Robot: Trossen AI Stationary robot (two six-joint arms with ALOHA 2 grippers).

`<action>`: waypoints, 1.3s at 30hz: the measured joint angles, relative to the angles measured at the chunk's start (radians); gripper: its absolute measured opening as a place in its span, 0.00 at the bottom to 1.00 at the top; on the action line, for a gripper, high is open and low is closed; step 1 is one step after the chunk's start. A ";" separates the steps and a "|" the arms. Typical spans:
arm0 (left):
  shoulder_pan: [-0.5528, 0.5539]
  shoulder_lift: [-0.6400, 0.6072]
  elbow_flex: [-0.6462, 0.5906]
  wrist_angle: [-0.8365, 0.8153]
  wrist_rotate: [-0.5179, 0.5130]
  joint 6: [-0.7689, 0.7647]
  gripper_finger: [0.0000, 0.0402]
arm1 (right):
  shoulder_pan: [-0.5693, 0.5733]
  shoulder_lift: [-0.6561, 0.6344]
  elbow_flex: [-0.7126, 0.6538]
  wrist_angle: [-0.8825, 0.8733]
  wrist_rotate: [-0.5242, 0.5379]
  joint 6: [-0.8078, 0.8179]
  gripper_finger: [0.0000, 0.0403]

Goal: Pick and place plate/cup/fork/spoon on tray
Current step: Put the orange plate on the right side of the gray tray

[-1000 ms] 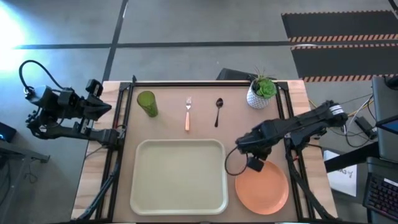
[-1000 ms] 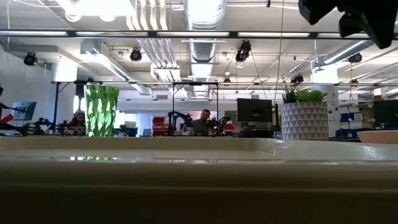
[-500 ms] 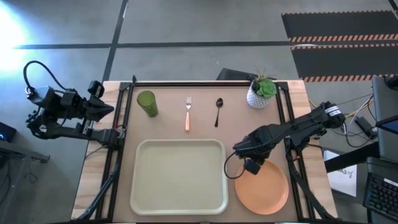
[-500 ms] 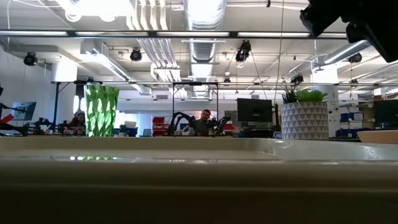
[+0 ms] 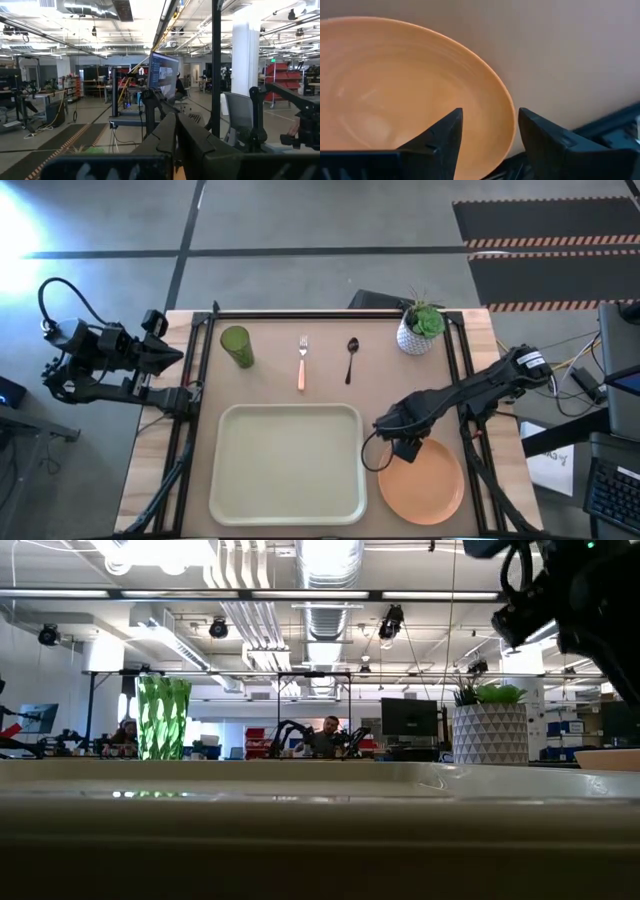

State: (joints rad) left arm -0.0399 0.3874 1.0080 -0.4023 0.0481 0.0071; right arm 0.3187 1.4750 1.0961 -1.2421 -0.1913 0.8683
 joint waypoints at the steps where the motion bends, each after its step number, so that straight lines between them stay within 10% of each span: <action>1: 0.000 0.000 0.000 0.000 0.000 0.000 0.00 | 0.000 -0.001 -0.019 0.022 -0.009 -0.012 0.46; 25: 0.000 0.002 0.000 0.000 0.000 -0.003 0.00 | -0.003 -0.014 -0.316 0.400 -0.020 -0.221 0.45; 39: 0.000 0.002 0.000 0.000 0.000 -0.003 0.00 | -0.003 -0.027 -0.316 0.443 -0.036 -0.211 0.03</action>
State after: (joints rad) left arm -0.0395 0.3893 1.0080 -0.4023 0.0479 0.0040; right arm 0.3161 1.4475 0.7799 -0.7987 -0.2269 0.6575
